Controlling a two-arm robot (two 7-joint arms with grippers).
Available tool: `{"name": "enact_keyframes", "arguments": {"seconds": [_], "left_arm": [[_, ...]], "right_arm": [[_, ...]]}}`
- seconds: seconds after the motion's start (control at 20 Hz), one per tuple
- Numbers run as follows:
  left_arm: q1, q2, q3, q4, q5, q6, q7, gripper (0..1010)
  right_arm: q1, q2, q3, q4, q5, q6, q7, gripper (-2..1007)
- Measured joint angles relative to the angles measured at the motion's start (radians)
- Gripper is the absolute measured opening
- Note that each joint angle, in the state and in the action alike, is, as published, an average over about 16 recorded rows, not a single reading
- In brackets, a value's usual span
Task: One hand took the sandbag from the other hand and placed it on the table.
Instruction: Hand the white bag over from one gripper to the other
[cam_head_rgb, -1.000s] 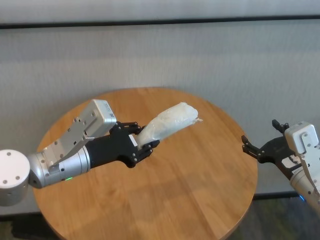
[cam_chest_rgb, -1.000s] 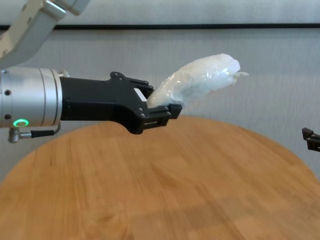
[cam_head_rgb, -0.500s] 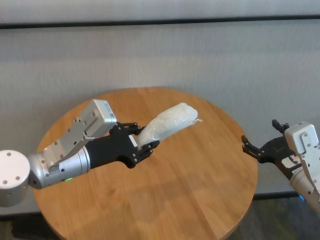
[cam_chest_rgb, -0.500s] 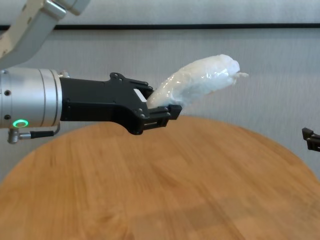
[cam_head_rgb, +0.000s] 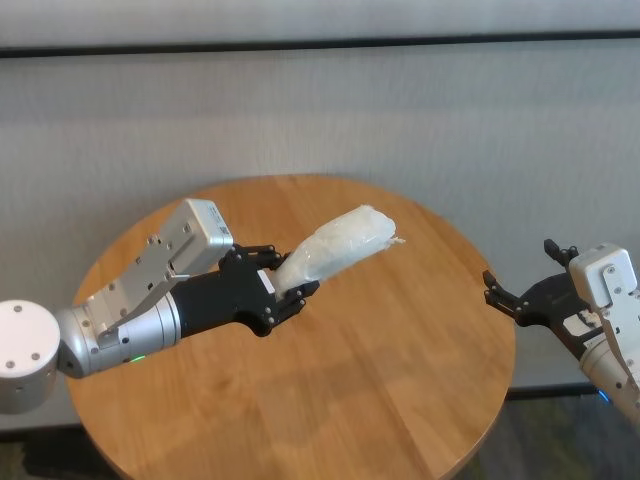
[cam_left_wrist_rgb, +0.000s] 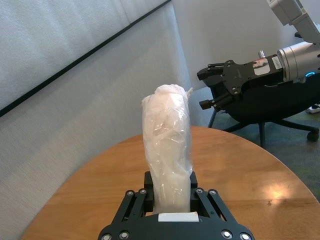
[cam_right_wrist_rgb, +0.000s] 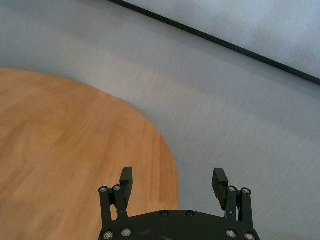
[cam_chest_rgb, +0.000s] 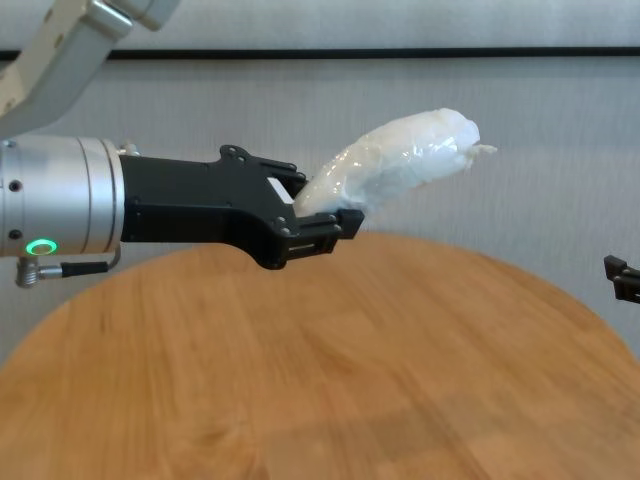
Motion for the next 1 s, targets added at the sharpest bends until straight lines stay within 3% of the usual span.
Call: {"name": "enact_keyframes", "arguments": {"seconds": [0.55,1.0], "left_arm": [[0.001,-0.001,-0.001,0.0,0.0,-0.001,0.0,395],[0.001,-0.001,-0.001,0.001,0.0,-0.001,0.0,395]], "right_arm": [[-0.005,-0.006,0.005,-0.005,0.007,-0.008,0.008,1002],[-0.048,-0.034,0.049,-0.041,0.111,-0.044,0.086,1002]]}}
